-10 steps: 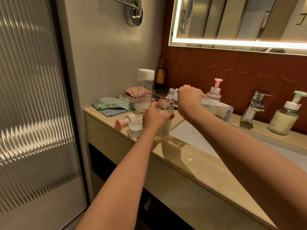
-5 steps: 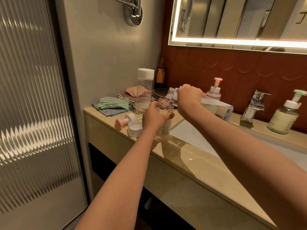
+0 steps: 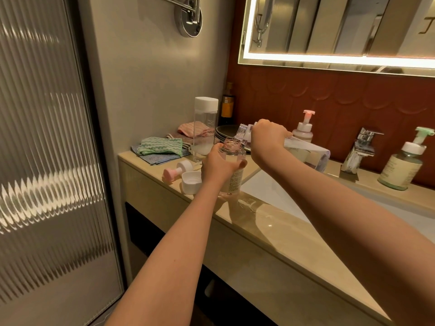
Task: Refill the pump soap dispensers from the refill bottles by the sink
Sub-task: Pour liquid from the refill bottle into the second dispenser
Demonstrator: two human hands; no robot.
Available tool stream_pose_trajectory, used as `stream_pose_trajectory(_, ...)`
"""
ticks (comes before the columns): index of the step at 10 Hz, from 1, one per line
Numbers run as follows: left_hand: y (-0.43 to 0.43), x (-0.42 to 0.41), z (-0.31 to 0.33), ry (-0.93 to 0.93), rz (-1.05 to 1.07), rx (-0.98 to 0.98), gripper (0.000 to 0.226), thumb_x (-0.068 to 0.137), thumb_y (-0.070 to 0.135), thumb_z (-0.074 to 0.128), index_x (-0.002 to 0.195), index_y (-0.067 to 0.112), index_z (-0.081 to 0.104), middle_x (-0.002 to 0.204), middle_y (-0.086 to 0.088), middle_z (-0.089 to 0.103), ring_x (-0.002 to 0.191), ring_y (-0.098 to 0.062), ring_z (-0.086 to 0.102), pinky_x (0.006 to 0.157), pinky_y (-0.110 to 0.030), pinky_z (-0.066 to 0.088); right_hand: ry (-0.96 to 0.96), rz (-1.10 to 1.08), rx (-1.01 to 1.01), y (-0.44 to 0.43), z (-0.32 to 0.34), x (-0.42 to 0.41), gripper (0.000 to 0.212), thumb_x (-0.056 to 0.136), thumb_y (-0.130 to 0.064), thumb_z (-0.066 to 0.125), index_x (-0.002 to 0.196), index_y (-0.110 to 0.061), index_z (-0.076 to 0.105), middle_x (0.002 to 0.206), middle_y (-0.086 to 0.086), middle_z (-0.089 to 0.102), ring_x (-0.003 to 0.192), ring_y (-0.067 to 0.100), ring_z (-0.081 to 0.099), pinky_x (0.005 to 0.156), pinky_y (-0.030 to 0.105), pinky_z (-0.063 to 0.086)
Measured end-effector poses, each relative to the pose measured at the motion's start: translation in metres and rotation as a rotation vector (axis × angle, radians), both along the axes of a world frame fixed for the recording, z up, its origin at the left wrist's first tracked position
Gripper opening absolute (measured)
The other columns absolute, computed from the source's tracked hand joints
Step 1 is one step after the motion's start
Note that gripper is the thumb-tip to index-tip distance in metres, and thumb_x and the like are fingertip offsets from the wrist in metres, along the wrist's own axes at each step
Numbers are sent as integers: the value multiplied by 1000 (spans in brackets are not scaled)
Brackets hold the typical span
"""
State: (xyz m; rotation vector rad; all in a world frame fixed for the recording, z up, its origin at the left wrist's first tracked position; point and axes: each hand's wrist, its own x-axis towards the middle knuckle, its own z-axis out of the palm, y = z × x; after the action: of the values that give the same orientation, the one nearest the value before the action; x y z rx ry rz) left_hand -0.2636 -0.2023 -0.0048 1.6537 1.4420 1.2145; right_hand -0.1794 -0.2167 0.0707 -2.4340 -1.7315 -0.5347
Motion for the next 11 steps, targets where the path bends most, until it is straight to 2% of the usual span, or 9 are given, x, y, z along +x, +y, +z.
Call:
stream_pose_trajectory(5,1,0,0,1,0,-4,83,73,39,75,142,18,33,143,-6,43,130,-28,40,94,-39,44,-26,-1,-4,-2,1,-2,53,86,-14,67,134,-3,48,128,16,54,122,41,48,103,57,36)
stream_pose_trajectory(9,-1,0,1,3,-5,-3,83,75,39,74,143,17,32,144,-7,41,131,-28,38,95,-39,43,-61,9,-34,-16,5,-7,59,79,-12,73,132,-2,47,127,15,52,120,38,50,101,50,41)
stream_pose_trajectory(11,-1,-1,1,-8,-10,3,83,75,38,75,143,17,32,144,-7,42,131,-28,38,96,-39,42,-71,3,-37,-21,7,-9,59,80,-11,72,132,-1,47,129,15,51,122,39,49,103,51,39)
